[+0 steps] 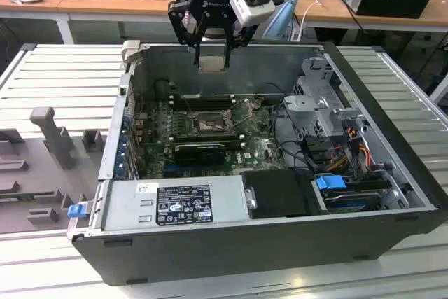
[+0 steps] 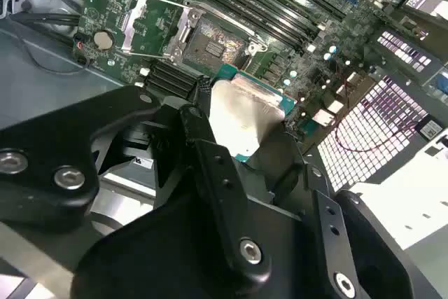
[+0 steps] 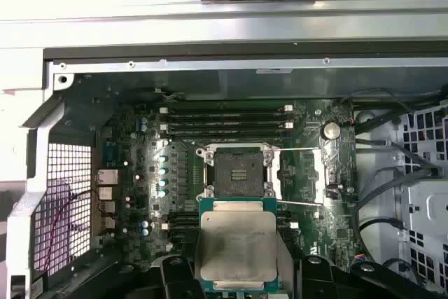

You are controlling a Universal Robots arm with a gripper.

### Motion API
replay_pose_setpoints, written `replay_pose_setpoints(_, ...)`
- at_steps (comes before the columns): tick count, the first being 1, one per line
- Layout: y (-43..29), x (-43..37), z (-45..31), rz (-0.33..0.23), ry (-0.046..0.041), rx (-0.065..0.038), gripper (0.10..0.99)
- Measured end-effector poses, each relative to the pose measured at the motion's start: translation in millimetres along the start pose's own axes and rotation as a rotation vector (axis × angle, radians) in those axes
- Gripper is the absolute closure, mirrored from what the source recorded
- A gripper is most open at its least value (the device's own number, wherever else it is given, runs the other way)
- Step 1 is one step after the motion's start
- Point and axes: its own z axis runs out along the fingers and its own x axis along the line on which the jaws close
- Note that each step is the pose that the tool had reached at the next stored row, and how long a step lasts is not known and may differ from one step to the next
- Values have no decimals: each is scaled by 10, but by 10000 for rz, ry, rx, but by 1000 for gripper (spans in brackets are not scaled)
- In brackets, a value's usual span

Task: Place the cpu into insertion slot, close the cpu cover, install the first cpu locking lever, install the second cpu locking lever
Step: 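Place the cpu into insertion slot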

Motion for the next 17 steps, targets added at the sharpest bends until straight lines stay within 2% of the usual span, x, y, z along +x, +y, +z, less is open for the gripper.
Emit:
replay_pose_setpoints(8,0,0,3,897,-79,-17,565)
replay_pose_setpoints(12,-1,0,14,953,-86,-19,565)
replay_pose_setpoints(15,-5,-1,54,989,-90,11,565)
replay_pose_setpoints(17,-6,-1,58,1260,-114,3,565)
